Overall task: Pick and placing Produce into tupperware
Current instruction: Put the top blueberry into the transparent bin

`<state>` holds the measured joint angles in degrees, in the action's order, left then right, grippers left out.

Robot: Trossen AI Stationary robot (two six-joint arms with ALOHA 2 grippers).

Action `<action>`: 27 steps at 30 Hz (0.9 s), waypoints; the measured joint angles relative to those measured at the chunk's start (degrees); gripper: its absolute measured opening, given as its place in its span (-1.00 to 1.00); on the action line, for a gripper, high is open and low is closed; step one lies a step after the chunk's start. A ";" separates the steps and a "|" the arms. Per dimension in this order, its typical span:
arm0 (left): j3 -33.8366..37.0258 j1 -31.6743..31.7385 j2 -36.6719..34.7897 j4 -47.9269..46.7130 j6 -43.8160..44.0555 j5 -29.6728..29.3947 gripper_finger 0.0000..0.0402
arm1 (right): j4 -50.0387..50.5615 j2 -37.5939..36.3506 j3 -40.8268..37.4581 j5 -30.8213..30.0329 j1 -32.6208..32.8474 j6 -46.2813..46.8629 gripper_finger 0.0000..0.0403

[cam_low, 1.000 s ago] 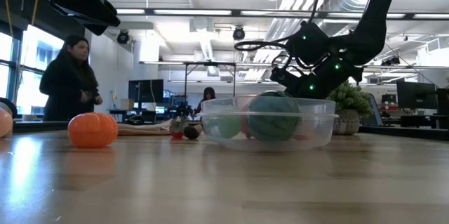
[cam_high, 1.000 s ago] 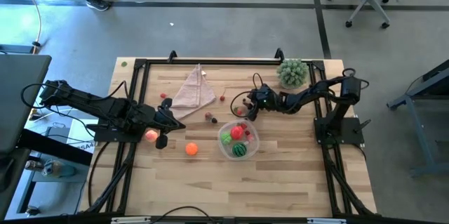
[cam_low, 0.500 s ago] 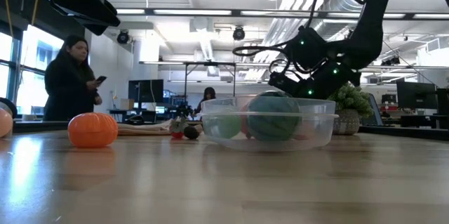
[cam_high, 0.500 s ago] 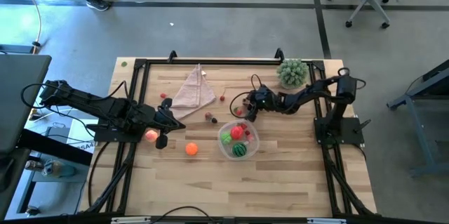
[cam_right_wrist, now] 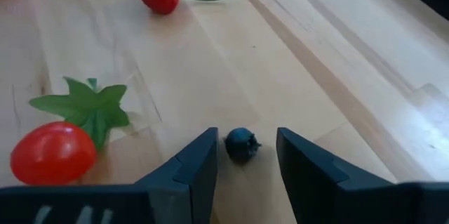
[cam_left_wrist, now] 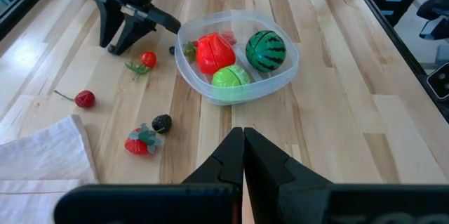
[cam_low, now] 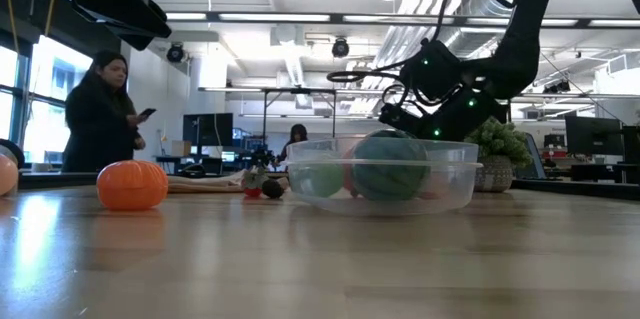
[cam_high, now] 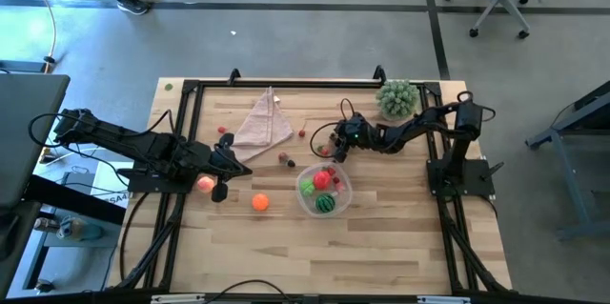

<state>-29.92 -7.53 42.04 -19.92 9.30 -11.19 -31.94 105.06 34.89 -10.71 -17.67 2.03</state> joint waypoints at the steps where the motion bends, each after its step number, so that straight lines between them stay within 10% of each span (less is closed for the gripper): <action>1: 0.00 0.00 0.00 0.00 0.00 -0.02 -1.00 | 0.03 0.00 0.00 0.36 0.00 0.06 -0.35; 27: 0.00 0.00 -0.01 0.00 0.00 -0.02 -1.00 | 1.18 -0.07 0.06 2.15 0.03 3.62 -0.74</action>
<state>-29.92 -7.53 42.03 -19.92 9.30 -11.20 -30.76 104.99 34.96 -8.56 -17.64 5.65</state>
